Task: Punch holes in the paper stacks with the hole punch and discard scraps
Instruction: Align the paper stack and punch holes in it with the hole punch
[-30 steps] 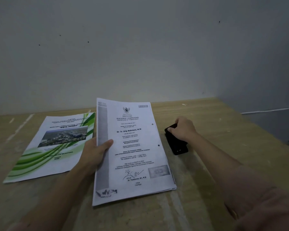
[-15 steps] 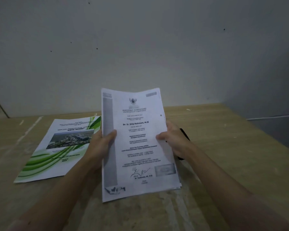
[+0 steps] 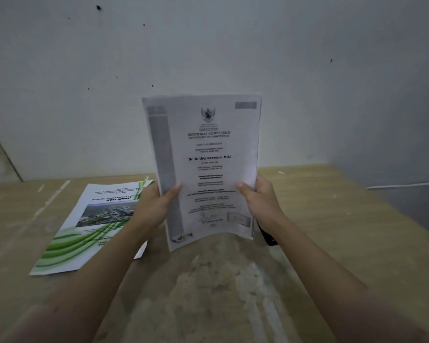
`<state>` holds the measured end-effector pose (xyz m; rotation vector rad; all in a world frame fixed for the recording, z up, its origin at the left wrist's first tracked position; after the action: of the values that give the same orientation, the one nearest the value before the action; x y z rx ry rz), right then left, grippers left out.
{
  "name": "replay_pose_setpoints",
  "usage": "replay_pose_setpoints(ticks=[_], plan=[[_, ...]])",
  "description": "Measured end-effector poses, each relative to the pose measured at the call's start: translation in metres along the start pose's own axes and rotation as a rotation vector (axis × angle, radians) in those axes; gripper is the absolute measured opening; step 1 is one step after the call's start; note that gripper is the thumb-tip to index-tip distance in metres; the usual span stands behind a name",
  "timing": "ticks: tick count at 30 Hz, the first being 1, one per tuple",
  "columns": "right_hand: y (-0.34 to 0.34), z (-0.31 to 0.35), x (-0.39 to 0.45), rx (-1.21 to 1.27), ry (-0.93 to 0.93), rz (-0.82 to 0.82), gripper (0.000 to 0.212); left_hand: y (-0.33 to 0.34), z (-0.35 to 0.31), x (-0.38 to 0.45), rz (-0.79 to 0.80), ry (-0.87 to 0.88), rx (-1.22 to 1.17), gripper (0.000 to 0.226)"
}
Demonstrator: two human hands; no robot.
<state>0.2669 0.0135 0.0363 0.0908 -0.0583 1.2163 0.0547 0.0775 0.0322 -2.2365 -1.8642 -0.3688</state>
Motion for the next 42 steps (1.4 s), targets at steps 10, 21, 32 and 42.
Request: replay_pose_setpoints(ticks=[10,21,32,42], plan=[[-0.003,-0.002,0.005,0.074,0.015,0.006,0.021,-0.012,0.002,-0.007,-0.075,0.006,0.076,0.017],[-0.019,-0.03,0.005,0.426,0.226,-0.045,0.004,-0.019,0.0,-0.011,-0.136,-0.013,0.067,0.016],[-0.012,-0.019,0.003,0.42,0.21,-0.001,0.017,-0.018,-0.016,-0.01,-0.113,-0.001,0.089,0.019],[-0.009,0.027,0.012,0.345,0.043,-0.102,0.021,-0.018,-0.01,-0.02,0.059,-0.033,0.111,0.019]])
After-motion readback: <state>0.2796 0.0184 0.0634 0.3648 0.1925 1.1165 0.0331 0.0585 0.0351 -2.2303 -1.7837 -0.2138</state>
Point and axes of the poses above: each hand's wrist, its own x-axis towards the middle knuckle, its own y-axis out of the palm, z = x × y, the point moved 10 cm from there along x, towards the middle knuckle, and after that the axes turned 7 degrees about y, right-handed, at the moved point
